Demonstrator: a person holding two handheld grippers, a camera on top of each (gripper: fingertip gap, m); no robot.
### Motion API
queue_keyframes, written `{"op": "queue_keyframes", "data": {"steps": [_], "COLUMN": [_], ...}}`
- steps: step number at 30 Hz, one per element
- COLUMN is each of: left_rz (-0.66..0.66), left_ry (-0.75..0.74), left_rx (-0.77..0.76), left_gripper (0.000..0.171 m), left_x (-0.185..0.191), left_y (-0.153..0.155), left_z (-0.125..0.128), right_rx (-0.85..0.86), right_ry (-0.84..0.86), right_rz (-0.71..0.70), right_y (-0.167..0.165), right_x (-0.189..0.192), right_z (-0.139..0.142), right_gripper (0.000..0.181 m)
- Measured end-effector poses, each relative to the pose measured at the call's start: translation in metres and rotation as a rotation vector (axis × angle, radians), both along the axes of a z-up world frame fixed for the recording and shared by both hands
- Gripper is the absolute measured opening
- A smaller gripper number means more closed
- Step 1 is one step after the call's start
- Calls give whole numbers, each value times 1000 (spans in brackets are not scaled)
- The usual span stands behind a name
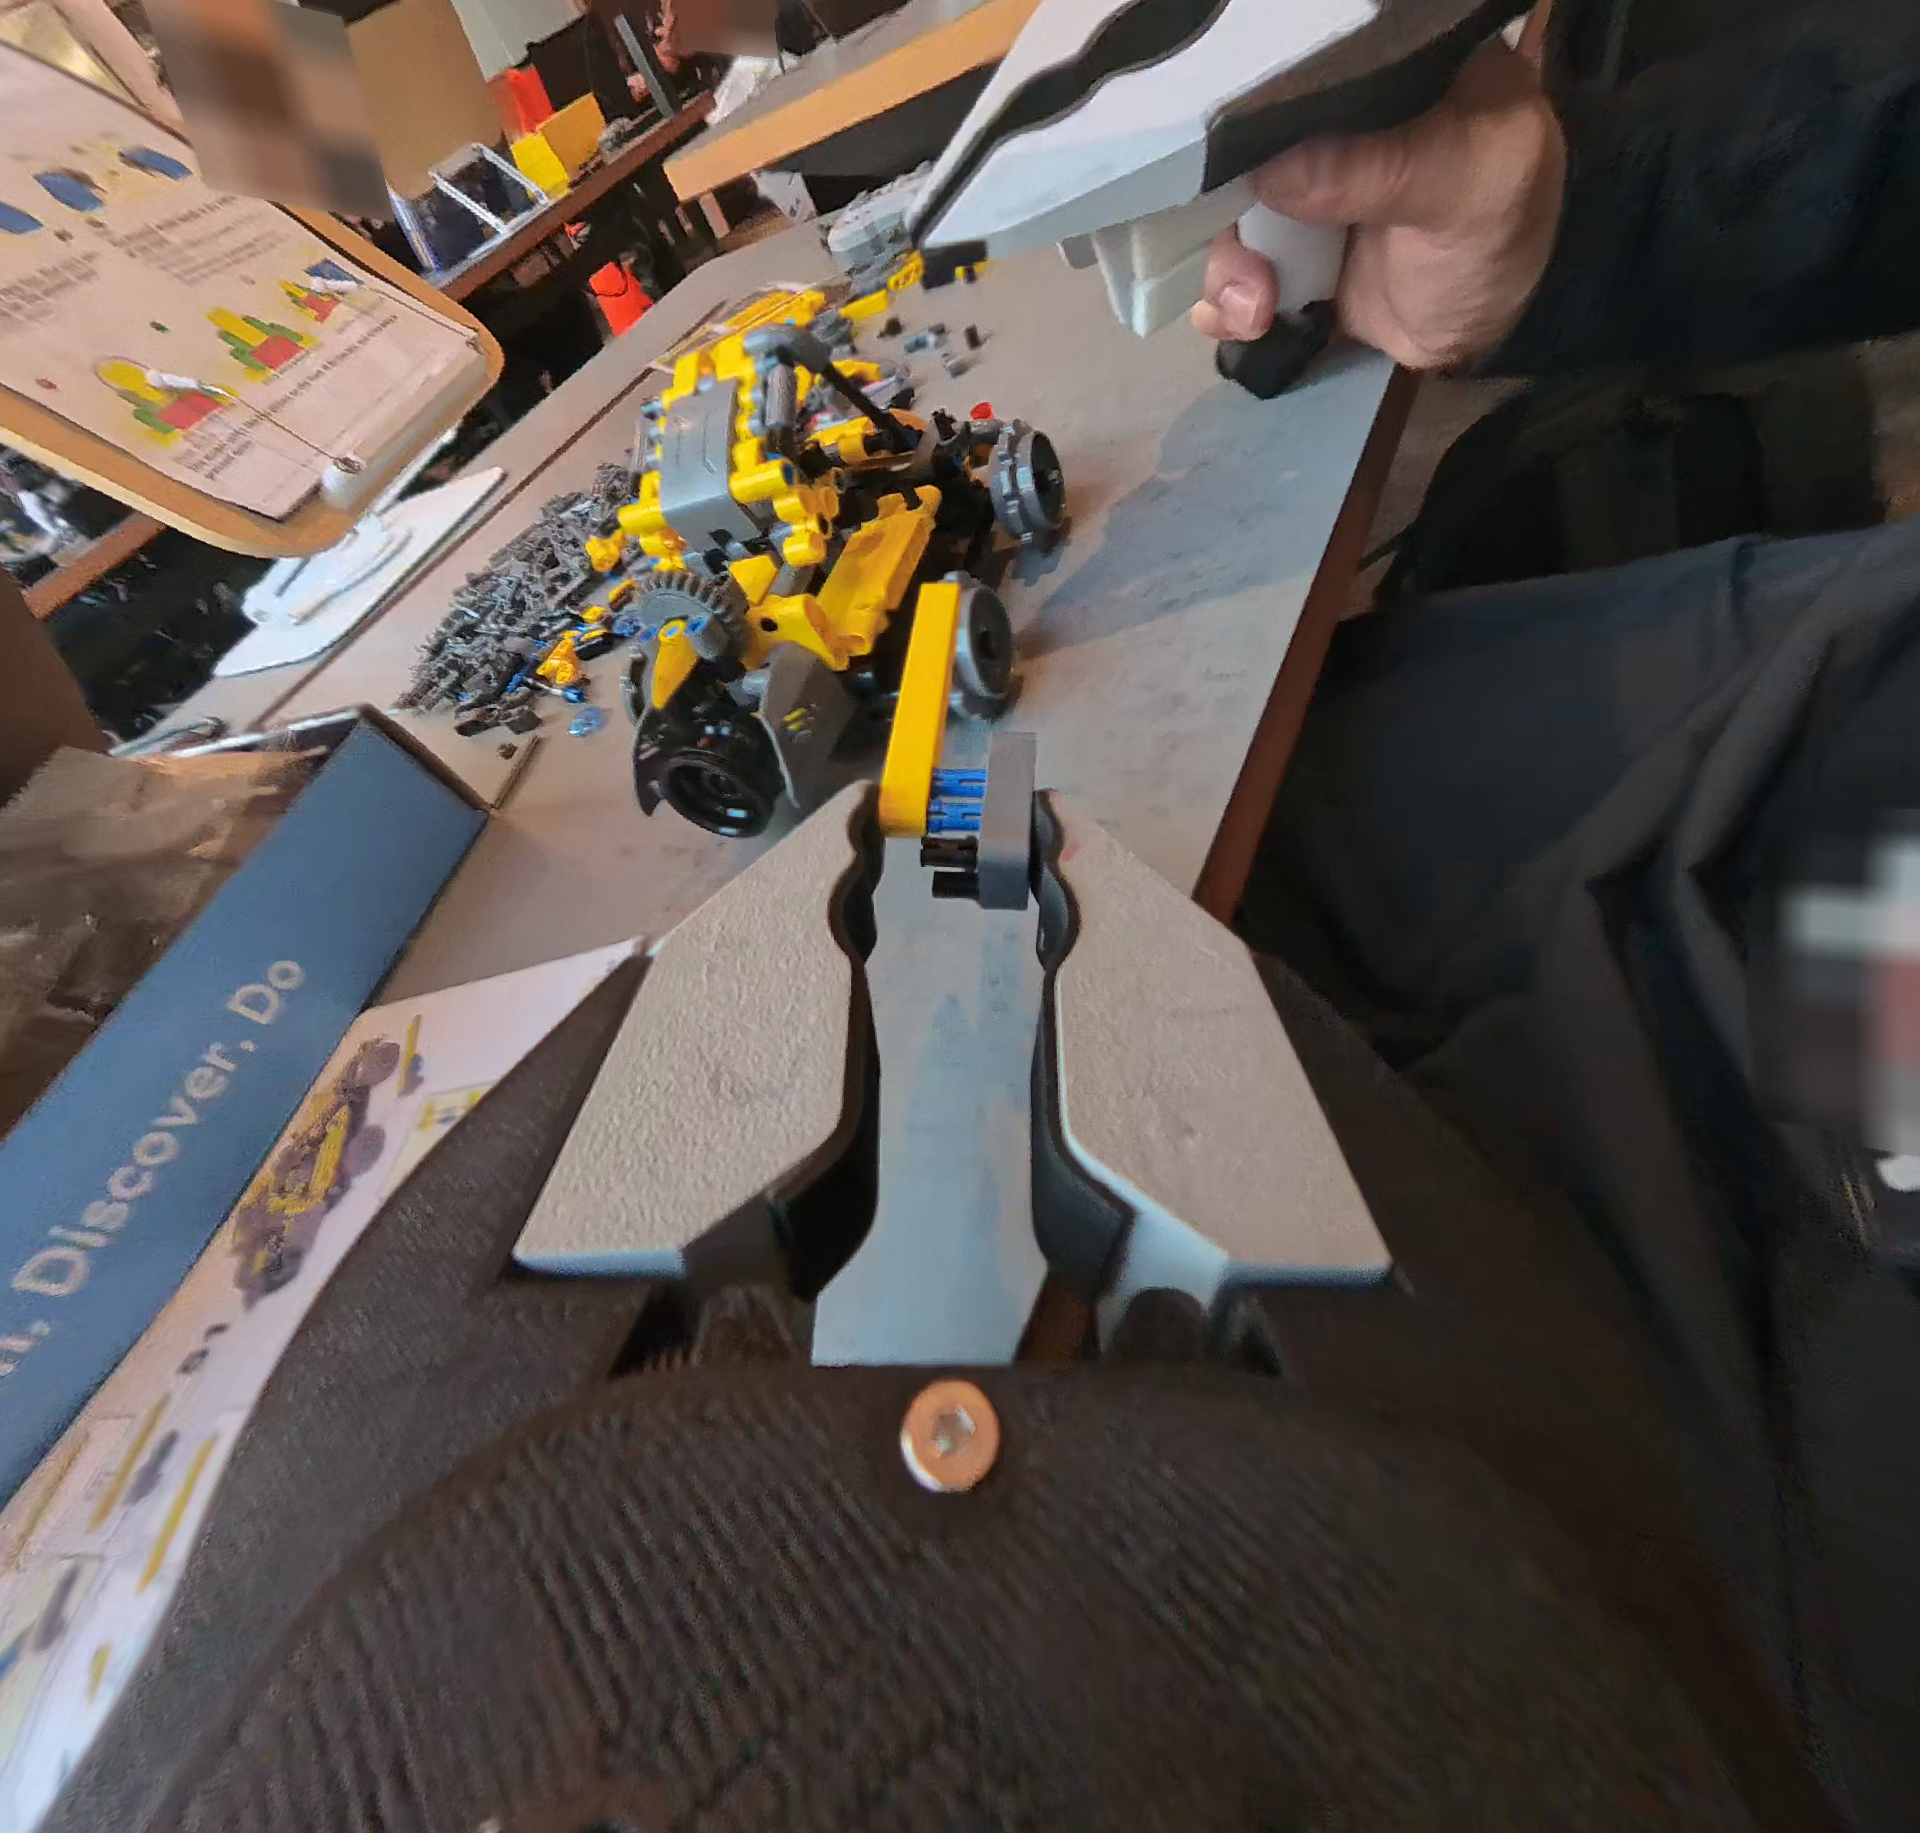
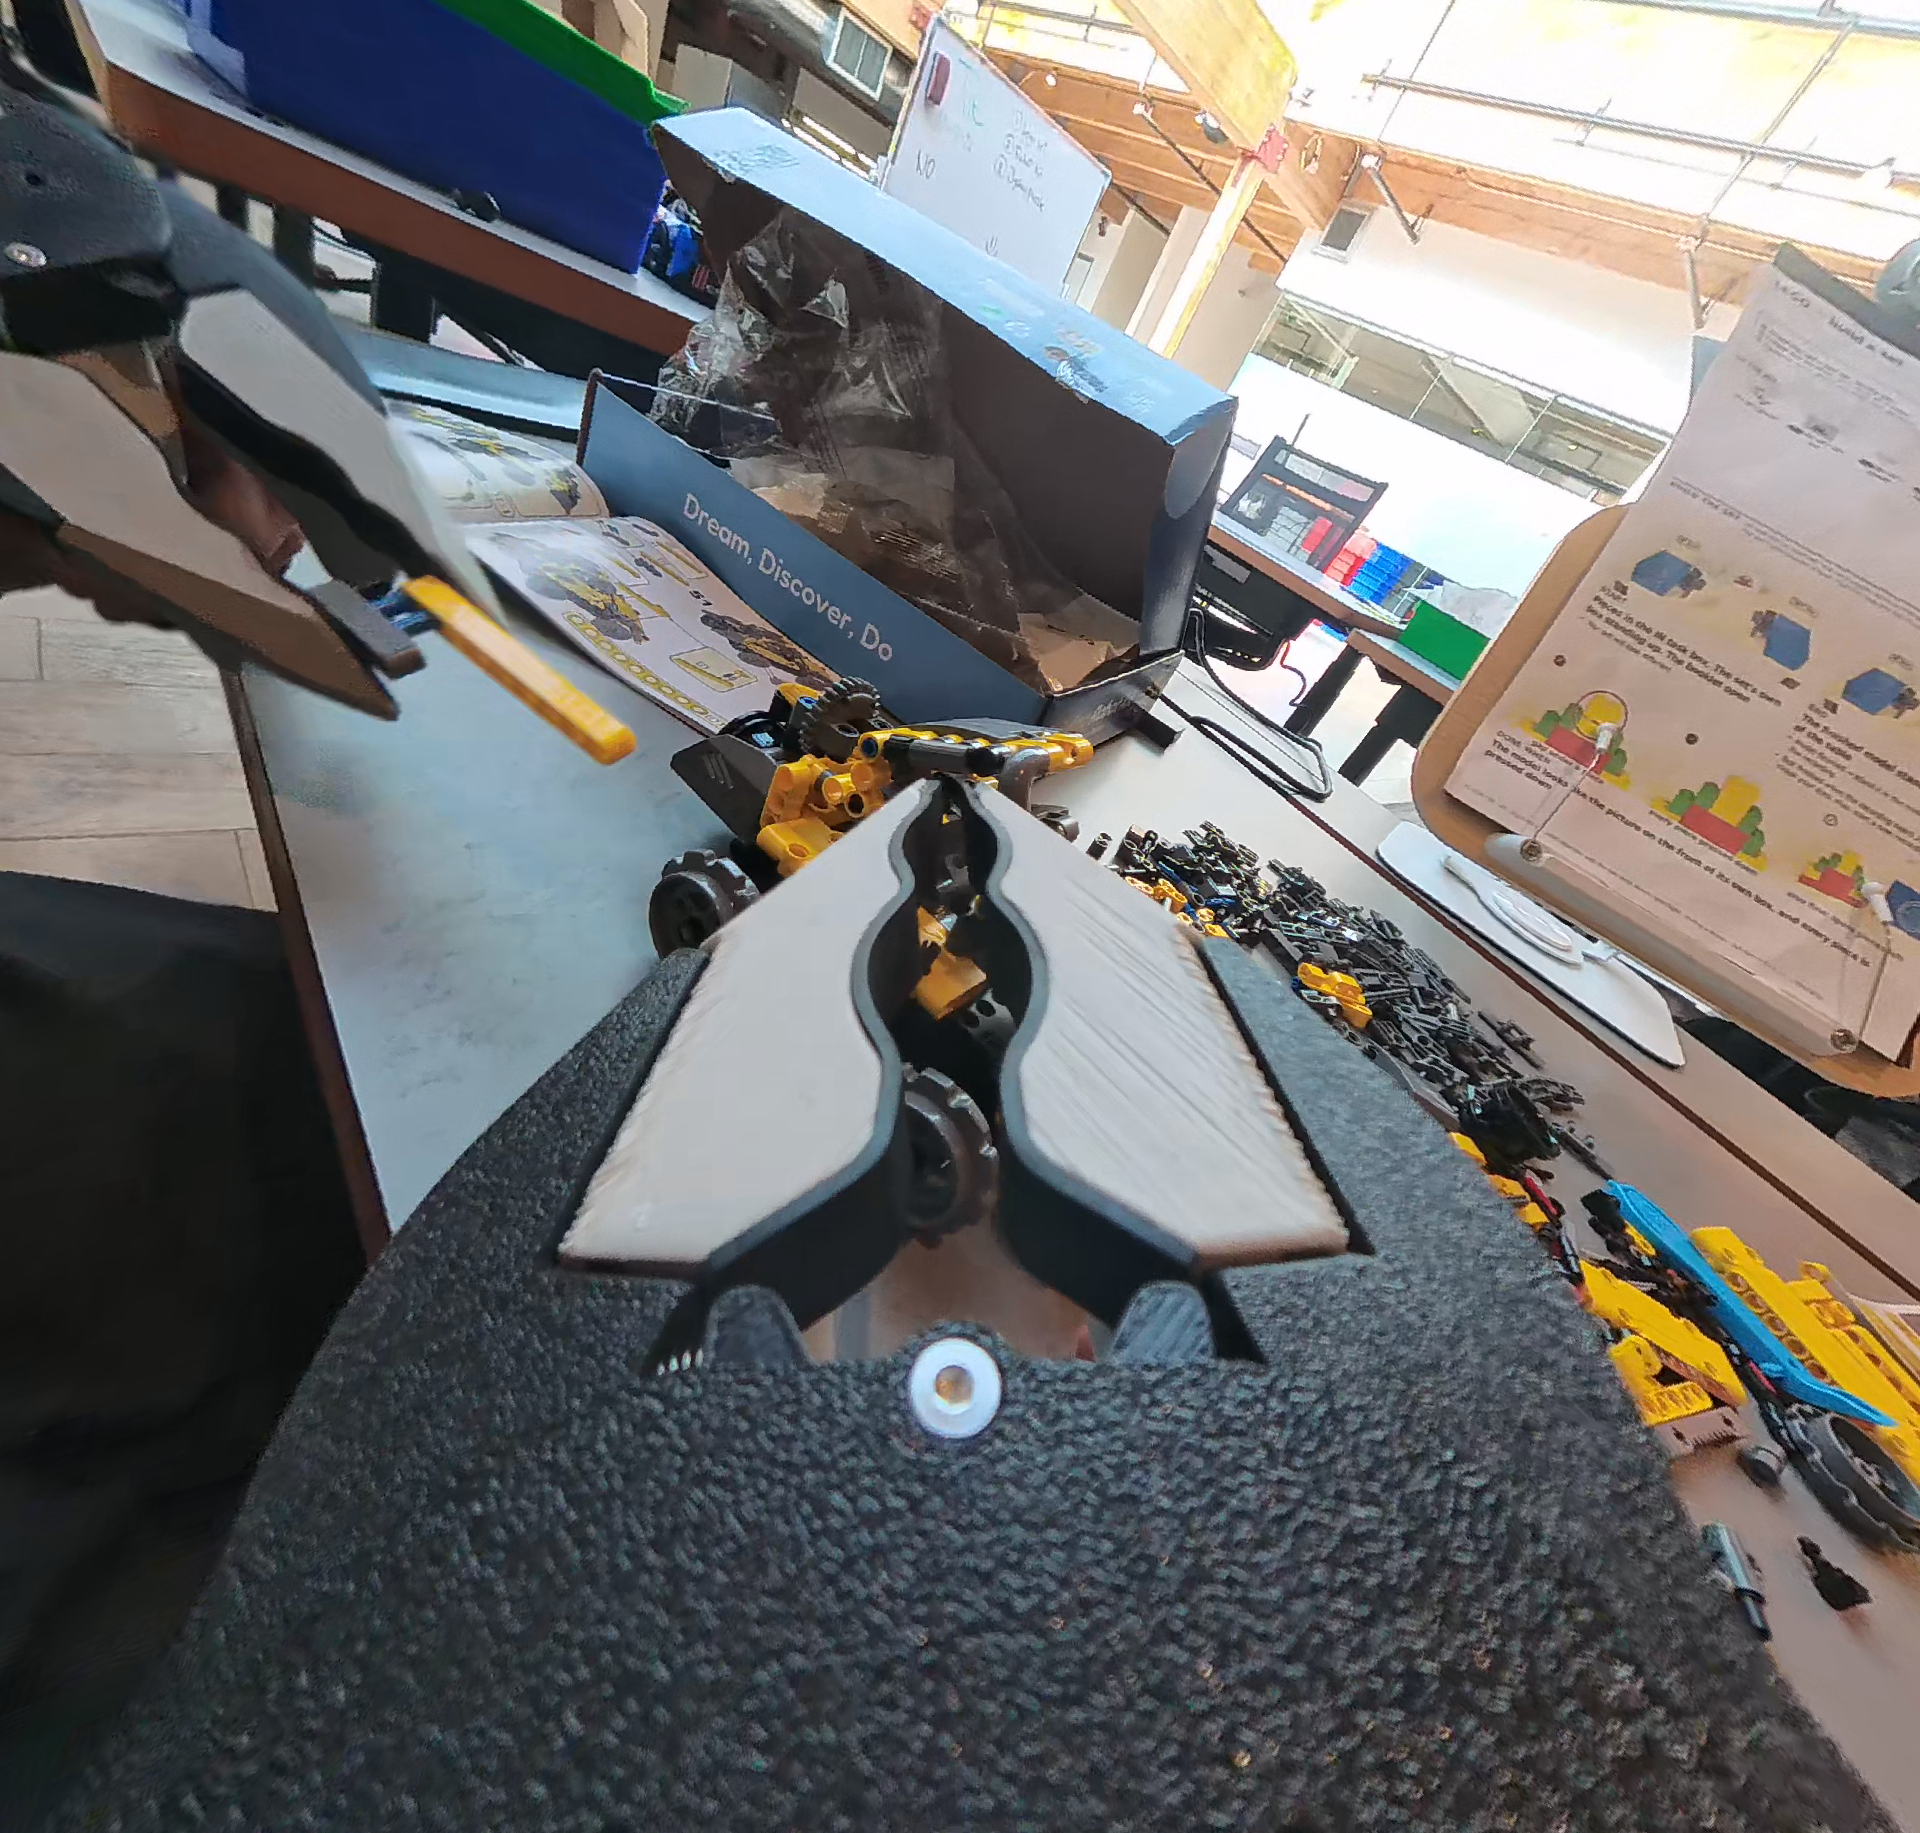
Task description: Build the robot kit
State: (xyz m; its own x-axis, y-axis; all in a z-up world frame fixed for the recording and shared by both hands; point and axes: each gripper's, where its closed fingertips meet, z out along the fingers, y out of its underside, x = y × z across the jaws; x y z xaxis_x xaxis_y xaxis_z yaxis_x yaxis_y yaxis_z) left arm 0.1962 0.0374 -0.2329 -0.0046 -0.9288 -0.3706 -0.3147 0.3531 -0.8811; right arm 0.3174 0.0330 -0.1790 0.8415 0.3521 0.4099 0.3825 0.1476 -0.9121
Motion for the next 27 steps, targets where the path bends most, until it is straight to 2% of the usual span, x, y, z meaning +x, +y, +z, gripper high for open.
{"op": "queue_keyframes", "data": {"steps": [2, 4, 10, 13, 15, 17, 19, 24, 27], "left_rz": [80, 98, -54, -95, -109, -152, -204, -248, -268], "left_ry": [-87, -106, -80, -69, -75, -92, -84, -78, -19], "left_rx": [84, 103, -8, -13, -6, -42, -78, -133, -107], "left_gripper": [26, 26, 26, 26, 26, 26, 26, 26, 26], "left_x": [-3, -3, -1, -1, -1, -1, 0, 1, -4], "left_y": [7, 9, -10, -18, -23, -34, -44, -48, -51], "left_z": [10, 14, 12, 10, 10, 11, 9, 14, 6], "right_rx": [-1, 0, 9, -78, -170, -233, -317, -462, -490], "right_ry": [-4, 8, 13, -14, -34, -107, -246, -432, -484], "right_rz": [-10, -25, -8, 85, 206, 320, 397, 490, 496], "right_y": [1, 2, -1, -9, -22, -35, -40, -34, -30], "right_x": [1, 5, 3, -21, -53, -84, -104, -125, -126], "right_z": [0, 1, 2, -7, -10, -12, -25, -52, -62], "right_gripper": [3, 5, 10, 21, 29, 30, 30, 31, 15]}}
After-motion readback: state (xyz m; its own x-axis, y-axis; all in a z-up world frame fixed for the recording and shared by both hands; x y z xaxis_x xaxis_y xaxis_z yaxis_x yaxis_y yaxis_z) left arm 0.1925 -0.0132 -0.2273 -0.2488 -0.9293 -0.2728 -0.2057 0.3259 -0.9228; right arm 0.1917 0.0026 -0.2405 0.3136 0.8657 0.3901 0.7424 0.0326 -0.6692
